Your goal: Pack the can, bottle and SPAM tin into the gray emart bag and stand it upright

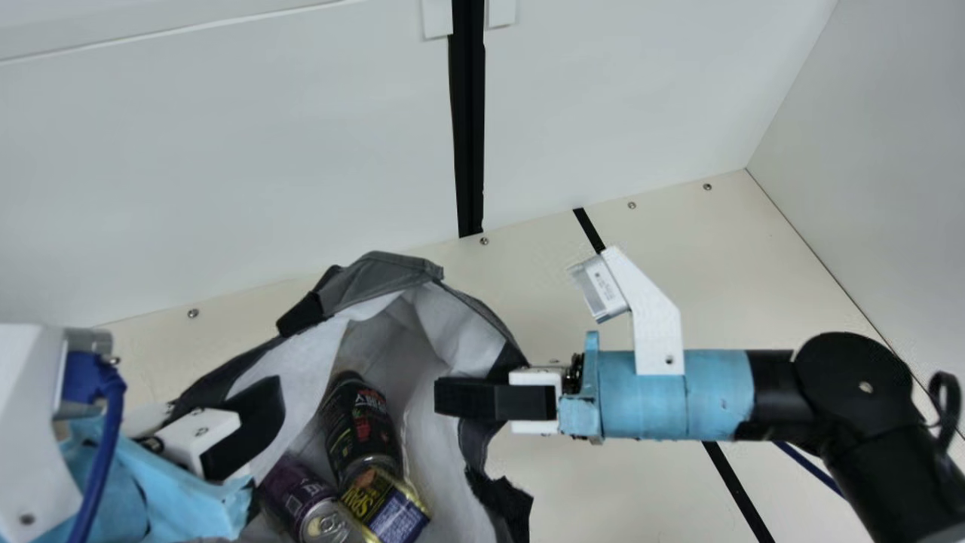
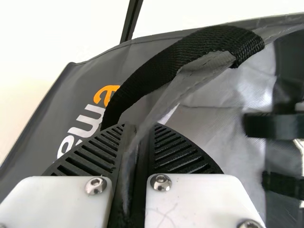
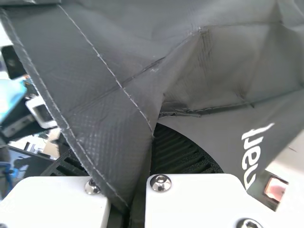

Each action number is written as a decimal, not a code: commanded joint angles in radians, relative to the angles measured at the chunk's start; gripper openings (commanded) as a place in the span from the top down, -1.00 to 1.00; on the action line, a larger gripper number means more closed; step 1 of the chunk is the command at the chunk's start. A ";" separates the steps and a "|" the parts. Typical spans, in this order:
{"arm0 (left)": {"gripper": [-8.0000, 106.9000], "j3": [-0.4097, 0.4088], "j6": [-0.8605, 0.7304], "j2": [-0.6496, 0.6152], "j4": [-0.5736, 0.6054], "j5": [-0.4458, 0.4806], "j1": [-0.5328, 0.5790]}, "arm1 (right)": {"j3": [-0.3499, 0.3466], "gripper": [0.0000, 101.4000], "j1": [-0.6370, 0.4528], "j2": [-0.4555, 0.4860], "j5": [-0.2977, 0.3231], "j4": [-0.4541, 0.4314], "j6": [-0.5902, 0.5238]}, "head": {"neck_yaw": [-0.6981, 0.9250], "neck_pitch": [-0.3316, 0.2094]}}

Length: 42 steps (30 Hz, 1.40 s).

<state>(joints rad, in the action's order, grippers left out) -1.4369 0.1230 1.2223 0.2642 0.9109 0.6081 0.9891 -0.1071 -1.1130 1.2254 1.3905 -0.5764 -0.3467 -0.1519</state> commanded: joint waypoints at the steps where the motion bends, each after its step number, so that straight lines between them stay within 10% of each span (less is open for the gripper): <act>1: 1.00 -0.017 -0.005 -0.002 0.002 0.025 0.002 | 0.010 1.00 -0.005 0.026 -0.005 0.006 0.036 | -0.002 -0.023; 17: 1.00 -0.282 -0.062 0.051 0.027 0.305 0.037 | 0.142 1.00 -0.083 0.158 -0.005 -0.072 0.294 | -0.002 -0.023; 27: 1.00 -0.264 -0.111 0.088 0.038 0.309 0.106 | 0.209 1.00 -0.108 0.190 -0.005 -0.205 0.422 | -0.002 -0.023; 42: 1.00 -0.356 -0.362 0.248 0.215 0.309 -0.045 | 0.186 1.00 -0.162 0.107 -0.005 -0.183 0.288 | -0.002 -0.023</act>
<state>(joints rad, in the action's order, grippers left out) -1.7773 -0.2111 1.4498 0.4651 1.2200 0.5792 1.1758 -0.2668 -0.9917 1.2182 1.1746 -0.2513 -0.3482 -0.1519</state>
